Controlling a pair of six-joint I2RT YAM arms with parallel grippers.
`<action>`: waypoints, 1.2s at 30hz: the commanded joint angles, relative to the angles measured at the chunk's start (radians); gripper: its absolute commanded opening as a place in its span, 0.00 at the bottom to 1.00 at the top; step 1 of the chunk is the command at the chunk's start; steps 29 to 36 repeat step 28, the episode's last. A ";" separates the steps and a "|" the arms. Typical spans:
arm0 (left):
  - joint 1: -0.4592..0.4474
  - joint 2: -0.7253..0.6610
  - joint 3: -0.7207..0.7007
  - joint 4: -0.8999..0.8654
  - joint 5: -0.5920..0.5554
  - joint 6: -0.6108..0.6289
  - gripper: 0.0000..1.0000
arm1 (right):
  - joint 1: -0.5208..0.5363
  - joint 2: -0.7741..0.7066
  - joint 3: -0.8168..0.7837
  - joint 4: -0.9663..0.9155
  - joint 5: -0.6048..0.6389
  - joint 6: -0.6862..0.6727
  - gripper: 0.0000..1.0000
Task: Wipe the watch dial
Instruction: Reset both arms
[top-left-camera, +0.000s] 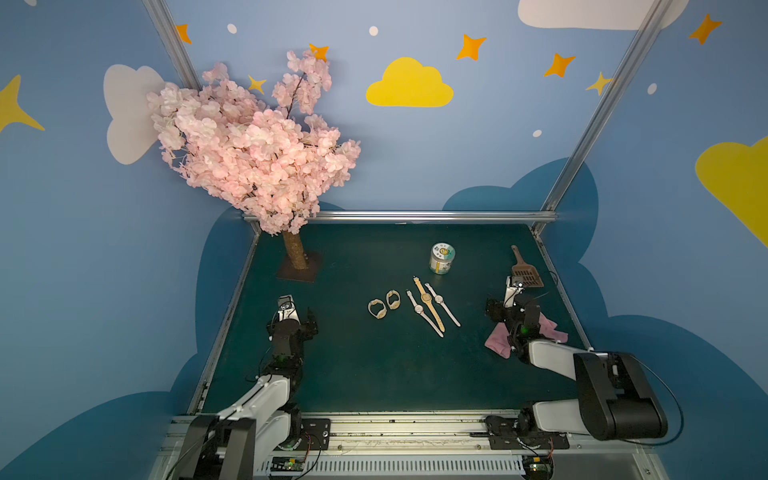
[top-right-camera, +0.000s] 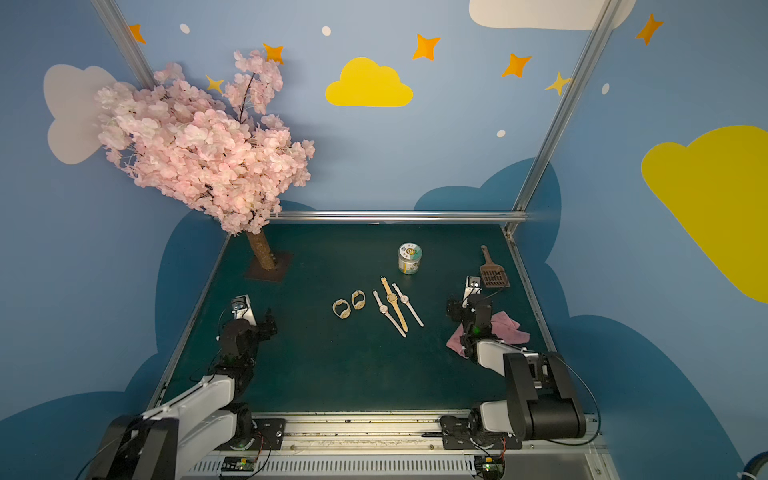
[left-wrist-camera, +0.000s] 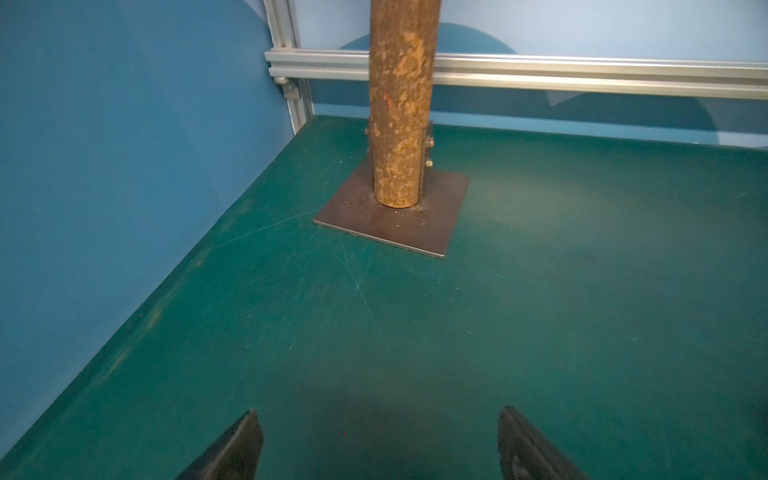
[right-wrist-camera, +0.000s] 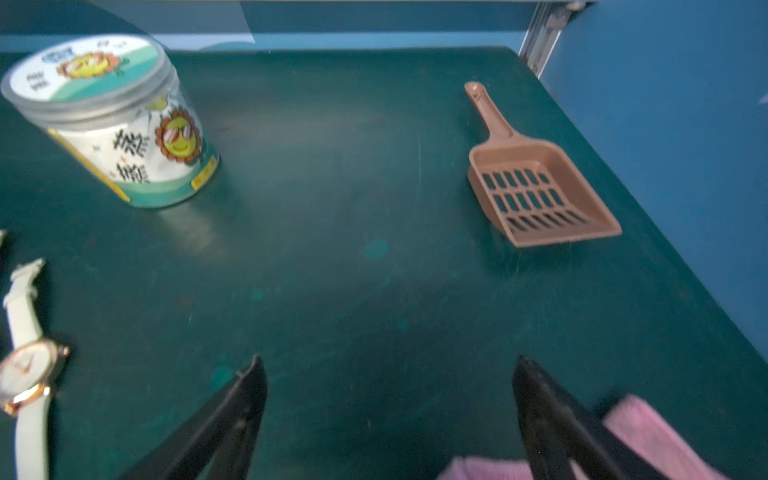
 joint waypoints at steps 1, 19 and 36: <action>0.025 0.130 0.096 0.136 0.143 0.017 0.93 | -0.029 0.139 -0.035 0.310 -0.030 -0.018 0.97; 0.031 0.475 0.197 0.347 0.202 0.077 1.00 | -0.038 0.121 -0.029 0.273 -0.030 0.003 0.97; 0.030 0.476 0.221 0.300 0.265 0.090 1.00 | -0.034 0.121 -0.026 0.268 -0.027 0.002 0.97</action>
